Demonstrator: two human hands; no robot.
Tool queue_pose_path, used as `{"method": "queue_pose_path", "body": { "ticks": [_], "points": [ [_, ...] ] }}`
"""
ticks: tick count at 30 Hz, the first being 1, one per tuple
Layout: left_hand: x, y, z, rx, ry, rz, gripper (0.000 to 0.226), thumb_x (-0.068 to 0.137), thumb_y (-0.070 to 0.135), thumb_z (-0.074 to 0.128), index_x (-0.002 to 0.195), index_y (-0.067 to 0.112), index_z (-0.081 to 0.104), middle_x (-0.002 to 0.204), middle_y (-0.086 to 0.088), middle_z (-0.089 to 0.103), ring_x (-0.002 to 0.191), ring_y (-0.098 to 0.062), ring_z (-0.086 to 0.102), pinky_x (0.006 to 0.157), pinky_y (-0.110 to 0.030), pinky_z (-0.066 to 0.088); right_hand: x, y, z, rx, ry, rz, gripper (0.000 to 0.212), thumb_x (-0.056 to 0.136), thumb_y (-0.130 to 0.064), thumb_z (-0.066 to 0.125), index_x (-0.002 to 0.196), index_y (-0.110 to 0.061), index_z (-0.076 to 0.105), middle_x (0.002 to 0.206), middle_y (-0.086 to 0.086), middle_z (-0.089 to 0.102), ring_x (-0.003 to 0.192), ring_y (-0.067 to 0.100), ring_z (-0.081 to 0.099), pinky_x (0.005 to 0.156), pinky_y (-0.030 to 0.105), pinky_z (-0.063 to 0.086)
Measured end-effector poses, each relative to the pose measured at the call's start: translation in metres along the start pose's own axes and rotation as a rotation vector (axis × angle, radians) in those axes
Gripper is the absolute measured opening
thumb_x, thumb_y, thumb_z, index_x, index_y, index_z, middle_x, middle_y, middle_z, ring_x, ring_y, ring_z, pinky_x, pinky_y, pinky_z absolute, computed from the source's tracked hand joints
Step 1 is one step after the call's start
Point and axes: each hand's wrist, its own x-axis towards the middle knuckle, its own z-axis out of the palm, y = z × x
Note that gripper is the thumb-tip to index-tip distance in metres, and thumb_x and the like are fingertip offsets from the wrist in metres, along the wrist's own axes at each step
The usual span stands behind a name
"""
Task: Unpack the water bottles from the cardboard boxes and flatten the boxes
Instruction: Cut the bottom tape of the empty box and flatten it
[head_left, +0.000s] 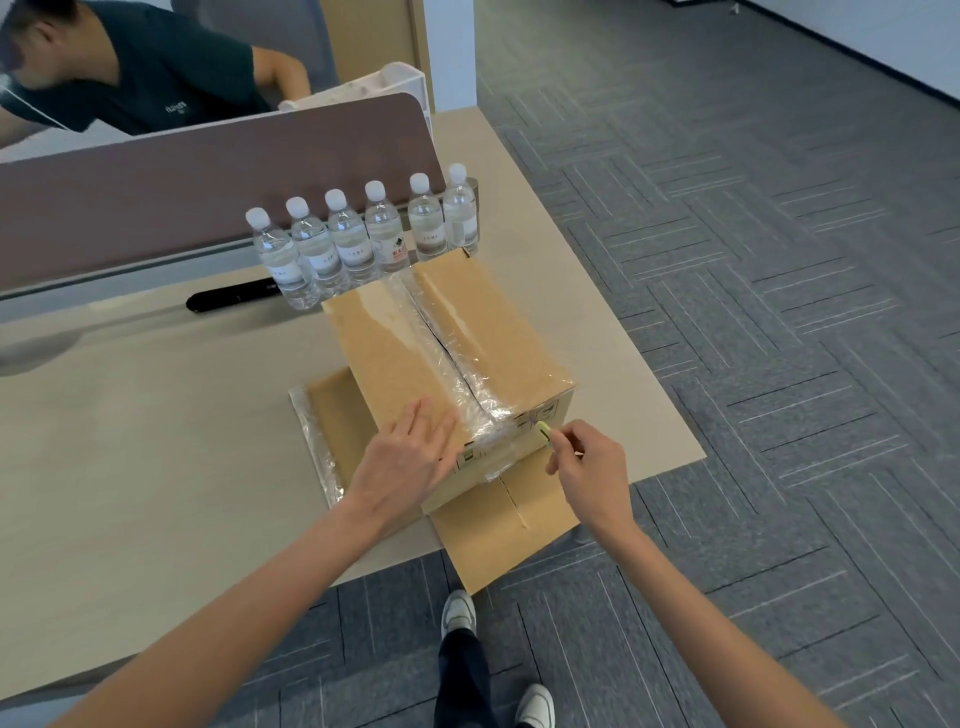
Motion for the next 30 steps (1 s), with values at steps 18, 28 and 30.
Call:
{"method": "queue_pose_path", "body": {
  "ticks": [18,28,30],
  "points": [
    [0.007,-0.006,0.027,-0.449,-0.064,-0.298,0.067,0.096,0.062,0.000,0.156,0.033,-0.006,0.163,0.006,-0.019,0.149,-0.010,-0.020,0.114,-0.062,-0.014,-0.009,-0.020,0.026,0.255,0.163,0.262,0.025,0.099,-0.013,0.052,0.078,-0.009,0.065,0.058,0.008,0.064,0.038,0.004,0.044,0.053,0.025,0.035],
    [0.005,-0.003,0.027,-0.477,-0.038,-0.303,0.071,0.094,0.065,-0.006,0.156,0.032,-0.005,0.163,0.007,-0.019,0.149,-0.010,-0.020,0.113,-0.060,-0.017,-0.017,-0.021,0.040,0.257,0.129,0.261,0.022,0.100,-0.014,0.050,0.079,-0.012,0.058,0.059,0.007,0.061,0.039,0.004,0.042,0.049,0.024,0.036],
    [0.005,-0.003,0.028,-0.477,-0.032,-0.306,0.069,0.095,0.063,-0.005,0.156,0.031,-0.004,0.163,0.007,-0.018,0.149,-0.010,-0.020,0.114,-0.061,-0.015,-0.017,-0.021,0.041,0.247,0.131,0.260,0.023,0.100,-0.013,0.050,0.079,-0.010,0.057,0.062,0.010,0.060,0.040,0.004,0.041,0.045,0.021,0.035]
  ]
}}
